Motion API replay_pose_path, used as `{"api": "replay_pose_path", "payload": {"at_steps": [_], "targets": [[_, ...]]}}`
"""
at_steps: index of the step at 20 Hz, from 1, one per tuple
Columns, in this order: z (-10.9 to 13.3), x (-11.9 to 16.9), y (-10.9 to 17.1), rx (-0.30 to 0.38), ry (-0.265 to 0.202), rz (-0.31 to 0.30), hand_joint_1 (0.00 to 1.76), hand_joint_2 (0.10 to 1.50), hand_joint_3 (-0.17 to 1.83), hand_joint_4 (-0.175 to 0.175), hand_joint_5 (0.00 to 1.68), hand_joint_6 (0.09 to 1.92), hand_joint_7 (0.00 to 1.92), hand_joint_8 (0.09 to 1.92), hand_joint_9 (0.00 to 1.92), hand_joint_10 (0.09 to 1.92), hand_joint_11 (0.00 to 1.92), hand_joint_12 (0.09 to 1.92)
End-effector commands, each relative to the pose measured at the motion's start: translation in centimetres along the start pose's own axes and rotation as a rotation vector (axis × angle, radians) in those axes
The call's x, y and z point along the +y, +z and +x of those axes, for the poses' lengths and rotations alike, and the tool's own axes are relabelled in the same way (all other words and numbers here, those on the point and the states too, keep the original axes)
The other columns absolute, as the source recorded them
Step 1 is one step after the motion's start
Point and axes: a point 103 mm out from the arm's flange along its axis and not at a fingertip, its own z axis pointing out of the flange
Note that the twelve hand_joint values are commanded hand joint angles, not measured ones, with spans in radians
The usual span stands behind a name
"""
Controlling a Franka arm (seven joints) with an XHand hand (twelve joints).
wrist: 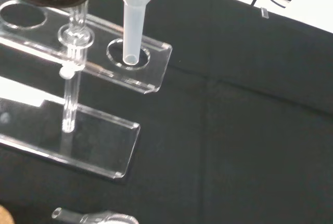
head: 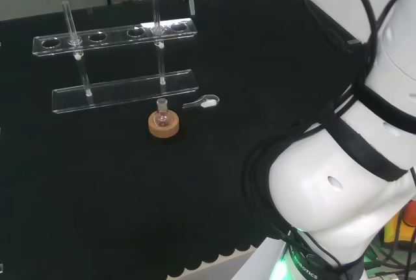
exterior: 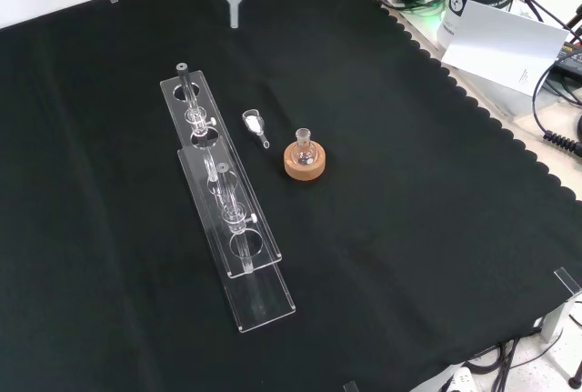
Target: Place the funnel on the round-bottom flask.
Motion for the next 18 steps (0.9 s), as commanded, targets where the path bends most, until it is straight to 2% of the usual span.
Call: {"api": "replay_pose_path", "payload": {"at_steps": [1,9,14,18], "targets": [[3.4,-4.0,1.1,0.027,-0.006,-0.013,0.74,0.69,0.48,-0.055,0.51,0.15,0.48,0.93,0.77,0.75,0.27,1.34],[7.0,-5.9,4.4,0.026,-0.009,-0.036,0.75,0.68,0.48,-0.059,0.49,0.14,0.48,0.94,0.78,0.75,0.27,1.34],[8.9,-5.6,6.2,0.021,-0.032,-0.039,0.76,0.69,0.49,-0.061,0.48,0.14,0.49,0.93,0.79,0.75,0.27,1.34],[9.8,-5.1,7.2,0.026,-0.045,-0.018,0.77,0.69,0.49,-0.063,0.48,0.15,0.49,0.93,0.80,0.75,0.28,1.34]]}}
